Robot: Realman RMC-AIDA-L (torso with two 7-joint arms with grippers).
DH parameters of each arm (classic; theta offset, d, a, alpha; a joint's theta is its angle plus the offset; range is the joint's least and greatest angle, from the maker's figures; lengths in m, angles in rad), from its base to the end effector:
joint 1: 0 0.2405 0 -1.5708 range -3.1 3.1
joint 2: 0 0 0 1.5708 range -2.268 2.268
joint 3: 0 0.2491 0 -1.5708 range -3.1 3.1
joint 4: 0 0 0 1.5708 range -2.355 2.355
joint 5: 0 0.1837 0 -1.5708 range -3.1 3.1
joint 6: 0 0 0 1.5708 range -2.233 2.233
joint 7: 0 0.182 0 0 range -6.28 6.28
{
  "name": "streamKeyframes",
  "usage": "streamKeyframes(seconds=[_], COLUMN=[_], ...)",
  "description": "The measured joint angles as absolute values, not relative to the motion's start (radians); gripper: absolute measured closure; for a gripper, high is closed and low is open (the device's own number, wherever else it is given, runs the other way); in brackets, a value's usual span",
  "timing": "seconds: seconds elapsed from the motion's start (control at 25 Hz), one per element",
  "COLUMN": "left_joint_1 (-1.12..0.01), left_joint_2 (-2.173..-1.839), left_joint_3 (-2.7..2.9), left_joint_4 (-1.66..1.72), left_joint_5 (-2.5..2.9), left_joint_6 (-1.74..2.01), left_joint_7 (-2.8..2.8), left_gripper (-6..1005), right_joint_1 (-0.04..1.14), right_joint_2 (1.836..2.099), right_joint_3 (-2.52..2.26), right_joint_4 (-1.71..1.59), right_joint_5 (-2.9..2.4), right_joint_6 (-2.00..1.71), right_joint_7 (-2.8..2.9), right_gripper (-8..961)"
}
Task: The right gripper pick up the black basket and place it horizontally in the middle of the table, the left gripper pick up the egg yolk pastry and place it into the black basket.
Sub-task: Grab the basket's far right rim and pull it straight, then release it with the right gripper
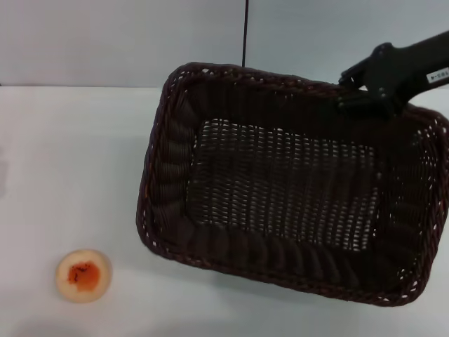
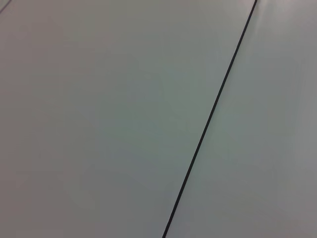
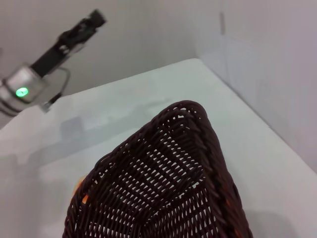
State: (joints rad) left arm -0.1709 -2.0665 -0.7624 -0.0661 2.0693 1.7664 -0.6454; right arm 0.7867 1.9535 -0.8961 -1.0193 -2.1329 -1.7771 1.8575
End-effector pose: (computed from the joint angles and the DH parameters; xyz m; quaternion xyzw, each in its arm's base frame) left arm -0.3275 0.2381 0.0891 -0.5158 -0.2520 -0.5283 0.6256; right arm 0.1396 0.3562 0.0229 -0.9877 0.1305 0.0770 0.0378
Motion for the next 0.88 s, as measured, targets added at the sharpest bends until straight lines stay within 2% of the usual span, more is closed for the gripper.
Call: streamKeyframes(seconds=[0.16, 0.48, 0.88], left_joint_1=[-0.171, -0.164, -0.165], left_joint_2=[-2.068, -2.067, -2.066], left_joint_3=[-0.76, -0.751, -0.696], left_joint_4=[-0.077, -0.091, -0.092], left_joint_5=[2.07, 2.075, 2.08], left_joint_6=[1.765, 1.766, 1.778], left_joint_7=[-0.646, -0.646, -0.672], left_gripper=[346, 344, 340], right_joint_1=[0.83, 0.911, 0.947], right_joint_2=[1.941, 1.933, 1.949], right_joint_3=[-0.908, -0.936, -0.953], right_joint_4=[-1.014, -0.934, -0.846], right_joint_5=[-2.14, -2.18, -2.221], right_joint_6=[-1.798, -1.802, -1.777], right_joint_7=[1.827, 1.754, 1.701], right_gripper=[756, 756, 757])
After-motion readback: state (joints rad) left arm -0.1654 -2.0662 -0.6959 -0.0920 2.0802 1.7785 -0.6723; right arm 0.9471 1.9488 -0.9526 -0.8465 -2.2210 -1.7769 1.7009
